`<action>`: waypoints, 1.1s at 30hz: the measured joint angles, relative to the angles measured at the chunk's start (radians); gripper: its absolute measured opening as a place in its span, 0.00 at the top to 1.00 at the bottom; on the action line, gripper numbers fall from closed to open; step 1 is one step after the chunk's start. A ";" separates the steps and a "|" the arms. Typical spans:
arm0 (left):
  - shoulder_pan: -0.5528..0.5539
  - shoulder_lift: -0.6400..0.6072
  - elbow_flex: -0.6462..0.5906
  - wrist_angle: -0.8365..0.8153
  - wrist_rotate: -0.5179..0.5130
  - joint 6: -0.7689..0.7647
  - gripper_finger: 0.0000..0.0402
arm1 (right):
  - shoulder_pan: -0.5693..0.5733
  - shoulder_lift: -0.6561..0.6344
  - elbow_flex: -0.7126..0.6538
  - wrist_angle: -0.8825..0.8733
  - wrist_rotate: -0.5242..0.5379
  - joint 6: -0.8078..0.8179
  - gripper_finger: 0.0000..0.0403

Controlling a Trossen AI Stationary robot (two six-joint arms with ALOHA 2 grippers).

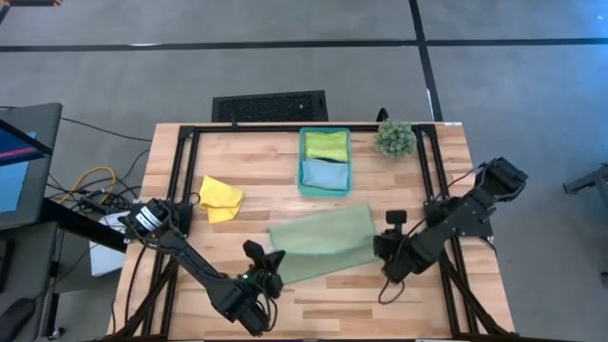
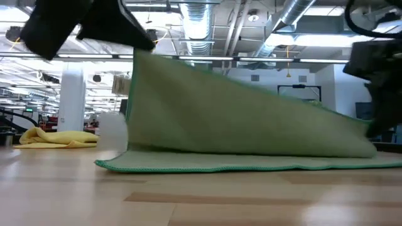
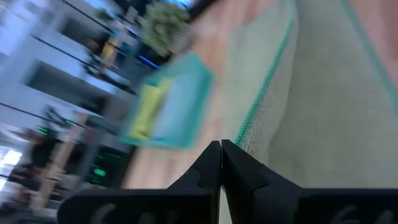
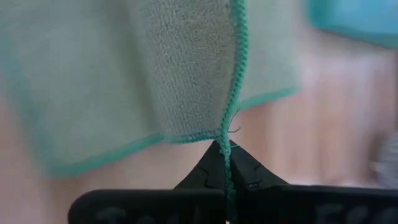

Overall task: Fold microfiber towels
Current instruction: Fold the green microfiber cloth

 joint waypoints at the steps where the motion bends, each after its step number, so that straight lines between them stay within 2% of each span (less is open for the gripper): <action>1: 0.000 0.000 0.006 -0.030 -0.030 -0.002 1.00 | -0.012 -0.004 0.000 -0.015 0.026 0.014 0.98; 6: 0.028 0.000 0.014 -0.282 -0.148 -0.133 1.00 | -0.101 -0.074 0.000 -0.080 0.253 0.081 0.98; 9: 0.085 0.000 0.014 -0.487 -0.134 -0.322 1.00 | -0.180 -0.127 0.002 -0.080 0.365 0.047 0.98; 12: 0.146 0.000 0.002 -0.615 -0.121 -0.503 1.00 | -0.276 -0.152 0.002 -0.060 0.389 -0.048 0.98; 15: 0.197 -0.002 -0.016 -0.642 -0.113 -0.541 1.00 | -0.368 -0.145 0.002 -0.039 0.409 -0.105 0.98; 20: 0.256 -0.002 -0.065 -0.621 -0.118 -0.595 1.00 | -0.467 -0.093 0.001 -0.027 0.514 -0.111 0.98; 24: 0.244 -0.002 -0.079 -0.589 -0.091 -0.577 1.00 | -0.463 -0.044 0.001 -0.024 0.476 -0.138 0.98; 28: 0.197 -0.002 -0.061 -0.582 -0.010 -0.525 1.00 | -0.387 -0.001 0.000 -0.020 0.368 -0.164 0.98; 33: 0.130 -0.002 -0.031 -0.445 0.182 -0.361 1.00 | -0.260 0.017 0.000 -0.011 0.205 -0.170 0.98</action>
